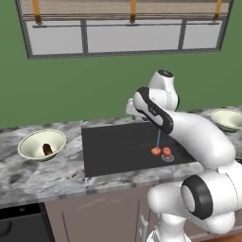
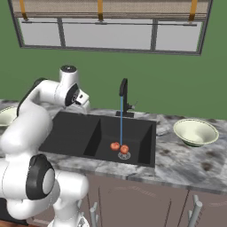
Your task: Pick the peachs from the sink and place them in one bowl. Place the sweet potato in the other bowl. Then turn off the sink faucet.
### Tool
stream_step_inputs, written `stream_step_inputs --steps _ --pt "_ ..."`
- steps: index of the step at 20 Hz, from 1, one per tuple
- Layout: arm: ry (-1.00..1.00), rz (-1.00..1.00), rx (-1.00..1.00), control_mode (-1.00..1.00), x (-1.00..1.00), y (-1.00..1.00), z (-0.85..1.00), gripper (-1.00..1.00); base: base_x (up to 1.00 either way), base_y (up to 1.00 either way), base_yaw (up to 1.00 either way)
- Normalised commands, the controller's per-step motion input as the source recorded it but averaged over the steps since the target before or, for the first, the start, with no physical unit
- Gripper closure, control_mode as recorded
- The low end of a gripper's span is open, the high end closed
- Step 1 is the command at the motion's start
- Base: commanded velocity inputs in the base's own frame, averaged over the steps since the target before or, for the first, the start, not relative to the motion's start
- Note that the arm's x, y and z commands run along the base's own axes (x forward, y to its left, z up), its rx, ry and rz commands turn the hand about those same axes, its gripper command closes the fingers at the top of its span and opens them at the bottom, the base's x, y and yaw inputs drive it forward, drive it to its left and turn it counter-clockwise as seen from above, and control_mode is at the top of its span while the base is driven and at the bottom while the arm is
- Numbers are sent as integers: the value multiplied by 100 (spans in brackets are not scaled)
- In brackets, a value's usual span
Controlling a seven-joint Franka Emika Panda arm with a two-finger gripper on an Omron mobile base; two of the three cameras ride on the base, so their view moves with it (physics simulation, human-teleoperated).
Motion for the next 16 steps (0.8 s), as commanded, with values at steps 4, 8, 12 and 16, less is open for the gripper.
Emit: stream_step_inputs --steps 4,8,12,16 --pt "13 0 -9 -100 -18 -78 0 -100 0 0 0" --pt "10 0 -9 -100 -11 -76 -3 -100 0 0 0" --pt "7 0 -9 -100 -5 -68 -12 -100 0 0 0" --pt "-7 1 0 -100 -23 -66 -25 -100 0 0 0"
